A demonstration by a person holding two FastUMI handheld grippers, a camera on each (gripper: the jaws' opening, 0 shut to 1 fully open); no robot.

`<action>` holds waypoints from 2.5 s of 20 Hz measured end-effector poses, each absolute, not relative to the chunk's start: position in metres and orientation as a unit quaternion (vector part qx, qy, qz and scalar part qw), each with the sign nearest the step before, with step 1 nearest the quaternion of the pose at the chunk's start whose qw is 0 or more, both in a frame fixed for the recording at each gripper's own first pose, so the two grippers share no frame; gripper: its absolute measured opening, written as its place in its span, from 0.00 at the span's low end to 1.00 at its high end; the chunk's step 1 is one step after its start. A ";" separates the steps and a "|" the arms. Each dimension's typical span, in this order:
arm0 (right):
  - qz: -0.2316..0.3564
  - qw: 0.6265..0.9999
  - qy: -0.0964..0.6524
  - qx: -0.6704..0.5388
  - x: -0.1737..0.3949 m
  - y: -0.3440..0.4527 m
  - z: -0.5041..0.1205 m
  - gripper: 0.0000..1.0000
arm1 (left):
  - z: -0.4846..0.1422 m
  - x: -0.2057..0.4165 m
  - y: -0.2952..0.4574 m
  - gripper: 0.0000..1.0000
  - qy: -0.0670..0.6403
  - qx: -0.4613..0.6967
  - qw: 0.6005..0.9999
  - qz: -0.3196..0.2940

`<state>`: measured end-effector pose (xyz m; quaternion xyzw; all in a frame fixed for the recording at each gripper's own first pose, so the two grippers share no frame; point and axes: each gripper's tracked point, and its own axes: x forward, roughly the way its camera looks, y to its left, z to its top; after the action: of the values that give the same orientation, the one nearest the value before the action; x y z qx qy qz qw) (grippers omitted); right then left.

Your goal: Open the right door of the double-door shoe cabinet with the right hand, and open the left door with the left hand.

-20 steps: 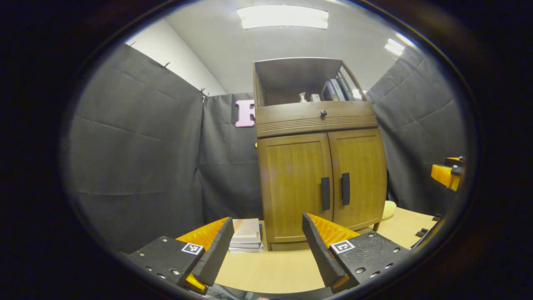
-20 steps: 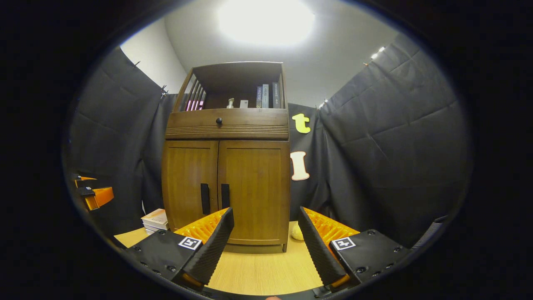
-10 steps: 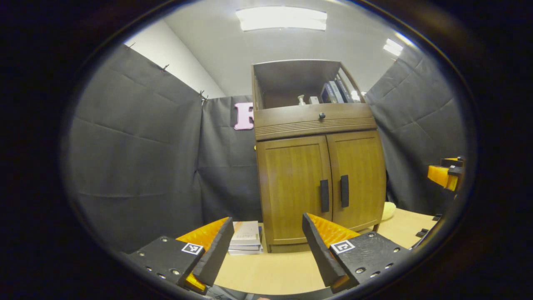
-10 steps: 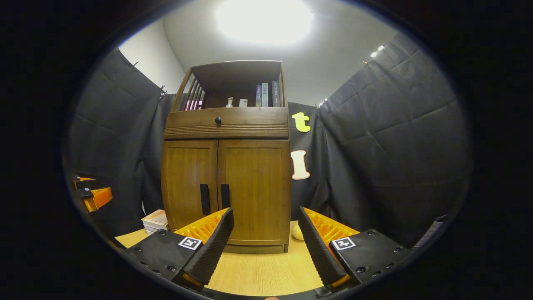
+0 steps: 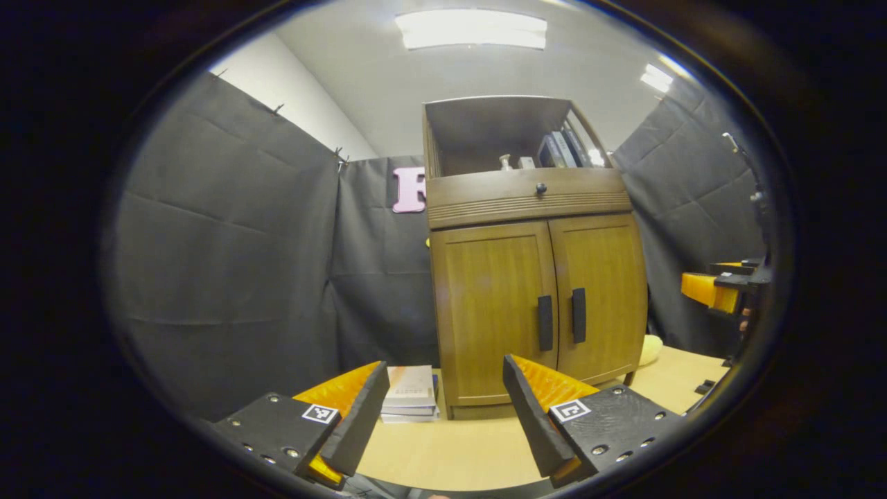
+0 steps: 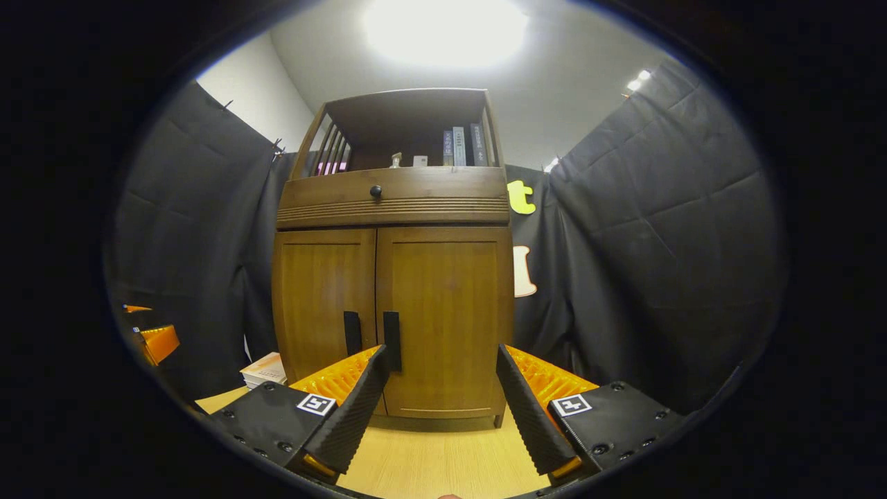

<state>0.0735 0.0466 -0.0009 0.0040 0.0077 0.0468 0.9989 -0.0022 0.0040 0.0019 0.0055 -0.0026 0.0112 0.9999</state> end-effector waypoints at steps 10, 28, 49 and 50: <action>0.075 0.997 0.008 0.008 0.154 0.081 -0.010 0.98 | -0.001 0.003 0.010 0.96 0.001 0.011 0.999 0.042; 0.121 0.990 0.073 0.024 0.278 0.134 -0.085 0.98 | -0.006 0.008 0.022 0.96 0.037 0.031 0.993 0.107; 0.124 0.986 0.105 0.025 0.308 0.157 -0.101 0.23 | 0.000 0.008 0.023 0.96 0.049 0.037 0.990 0.124; 0.126 0.986 0.106 0.025 0.306 0.156 -0.099 0.23 | 0.000 0.008 0.023 0.96 0.048 0.036 0.991 0.122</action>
<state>0.3061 0.1559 -0.0988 0.0255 0.1063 0.1259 0.9860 0.0081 0.0228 0.0002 0.0364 0.0480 0.1221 0.9907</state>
